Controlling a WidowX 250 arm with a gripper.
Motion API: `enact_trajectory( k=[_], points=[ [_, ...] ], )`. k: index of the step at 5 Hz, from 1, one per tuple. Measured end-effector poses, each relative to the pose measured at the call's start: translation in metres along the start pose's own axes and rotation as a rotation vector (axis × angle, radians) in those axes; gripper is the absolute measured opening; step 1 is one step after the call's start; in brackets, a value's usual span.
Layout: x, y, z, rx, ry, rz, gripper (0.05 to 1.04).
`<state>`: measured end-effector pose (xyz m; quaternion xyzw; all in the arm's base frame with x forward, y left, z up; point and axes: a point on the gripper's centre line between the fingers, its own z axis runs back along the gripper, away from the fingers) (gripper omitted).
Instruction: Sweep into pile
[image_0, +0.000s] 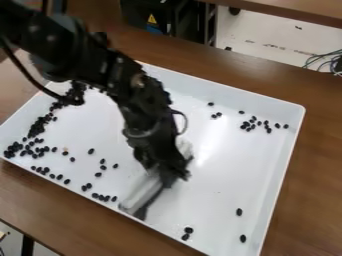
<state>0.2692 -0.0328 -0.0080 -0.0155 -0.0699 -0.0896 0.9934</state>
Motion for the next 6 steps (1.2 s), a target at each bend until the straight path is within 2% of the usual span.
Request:
enact_trajectory(
  k=[1,3,4,5,6],
  points=[
    [-0.013,0.041,0.000,0.083,0.016,-0.011,0.359],
    [-0.047,0.133,0.004,0.138,0.039,-0.113,0.359],
    [-0.059,0.175,0.008,0.146,0.037,-0.120,0.359],
    [-0.057,0.180,0.008,0.141,0.038,-0.196,0.359],
    [-0.053,0.177,0.012,0.126,0.014,-0.194,0.359]
  ],
)
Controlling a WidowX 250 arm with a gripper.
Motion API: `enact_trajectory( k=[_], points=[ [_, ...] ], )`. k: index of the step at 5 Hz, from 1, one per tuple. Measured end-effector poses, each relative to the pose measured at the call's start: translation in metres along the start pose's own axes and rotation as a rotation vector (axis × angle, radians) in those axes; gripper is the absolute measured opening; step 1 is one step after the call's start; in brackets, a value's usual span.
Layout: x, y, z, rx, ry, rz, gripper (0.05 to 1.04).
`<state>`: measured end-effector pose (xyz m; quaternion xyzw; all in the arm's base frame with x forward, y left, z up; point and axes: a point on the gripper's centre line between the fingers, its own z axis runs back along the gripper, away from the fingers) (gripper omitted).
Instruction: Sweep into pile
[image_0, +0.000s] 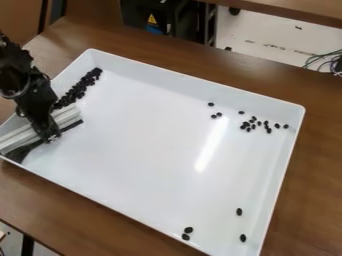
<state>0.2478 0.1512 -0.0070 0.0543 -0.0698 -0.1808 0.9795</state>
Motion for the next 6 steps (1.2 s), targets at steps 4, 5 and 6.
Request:
enact_trajectory(
  k=[4,5,6],
  points=[
    [0.108,-0.095,0.016,-0.116,-0.023,-0.038,0.359],
    [0.123,-0.139,0.018,-0.146,-0.039,-0.150,0.359],
    [0.130,-0.188,0.020,-0.170,-0.045,-0.249,0.359]
  ],
)
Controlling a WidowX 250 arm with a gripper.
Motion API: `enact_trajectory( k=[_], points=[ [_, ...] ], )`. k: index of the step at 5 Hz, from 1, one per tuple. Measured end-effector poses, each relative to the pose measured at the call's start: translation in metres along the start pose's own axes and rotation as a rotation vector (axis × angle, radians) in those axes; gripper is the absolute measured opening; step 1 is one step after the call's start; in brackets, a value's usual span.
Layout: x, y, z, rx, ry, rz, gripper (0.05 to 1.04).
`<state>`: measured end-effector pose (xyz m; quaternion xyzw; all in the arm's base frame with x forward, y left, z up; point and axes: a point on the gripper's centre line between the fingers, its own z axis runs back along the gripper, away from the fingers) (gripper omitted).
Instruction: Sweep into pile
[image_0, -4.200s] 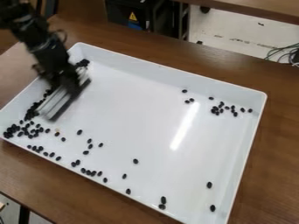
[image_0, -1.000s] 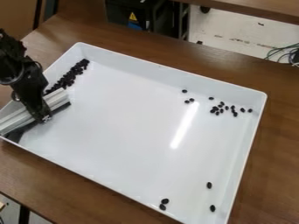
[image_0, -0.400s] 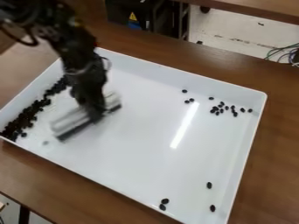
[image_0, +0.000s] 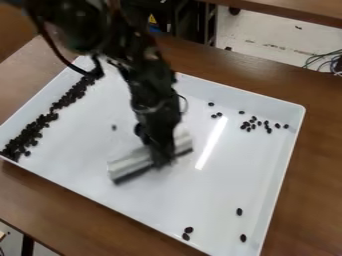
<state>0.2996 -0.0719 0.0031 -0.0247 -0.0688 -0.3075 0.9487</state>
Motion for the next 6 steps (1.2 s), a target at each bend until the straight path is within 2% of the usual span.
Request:
enact_trajectory(
  k=[1,2,3,4,5,6],
  points=[
    [0.015,-0.038,-0.001,-0.021,0.011,-0.021,0.359],
    [0.030,-0.052,-0.007,-0.044,0.051,0.118,0.359],
    [0.034,-0.054,-0.009,-0.063,0.034,0.154,0.428],
    [0.032,-0.053,-0.011,-0.062,0.045,0.151,0.711],
    [0.024,-0.049,-0.003,-0.073,0.088,0.125,0.972],
    [0.031,-0.047,0.030,-0.083,0.062,0.138,1.013]
  ],
)
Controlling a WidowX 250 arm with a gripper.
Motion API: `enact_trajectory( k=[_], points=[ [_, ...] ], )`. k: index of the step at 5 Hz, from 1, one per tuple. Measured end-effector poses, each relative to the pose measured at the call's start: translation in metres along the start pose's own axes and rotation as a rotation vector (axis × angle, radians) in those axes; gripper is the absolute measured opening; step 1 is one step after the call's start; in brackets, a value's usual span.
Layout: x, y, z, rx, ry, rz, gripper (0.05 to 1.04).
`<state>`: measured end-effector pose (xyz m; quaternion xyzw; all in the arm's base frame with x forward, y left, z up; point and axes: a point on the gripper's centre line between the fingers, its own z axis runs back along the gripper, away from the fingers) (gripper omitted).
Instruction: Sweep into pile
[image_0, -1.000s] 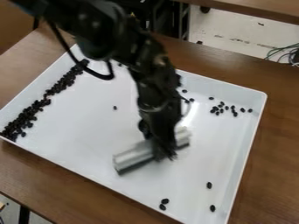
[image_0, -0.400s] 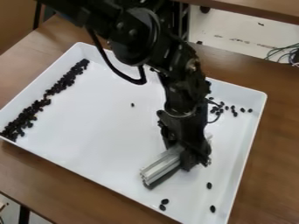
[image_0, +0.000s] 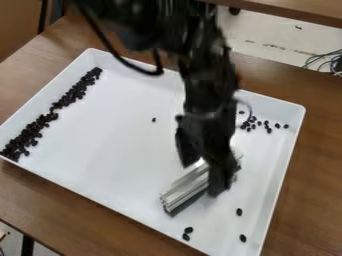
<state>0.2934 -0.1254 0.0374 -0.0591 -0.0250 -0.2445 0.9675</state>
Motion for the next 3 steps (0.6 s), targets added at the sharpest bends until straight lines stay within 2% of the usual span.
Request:
enact_trajectory(
  k=[1,2,3],
  points=[
    [-0.004,0.019,0.030,0.033,-0.004,0.065,1.005],
    [-0.025,0.068,0.035,0.094,0.012,0.262,0.999],
    [-0.062,0.108,0.041,0.166,0.019,0.442,0.999]
  ],
)
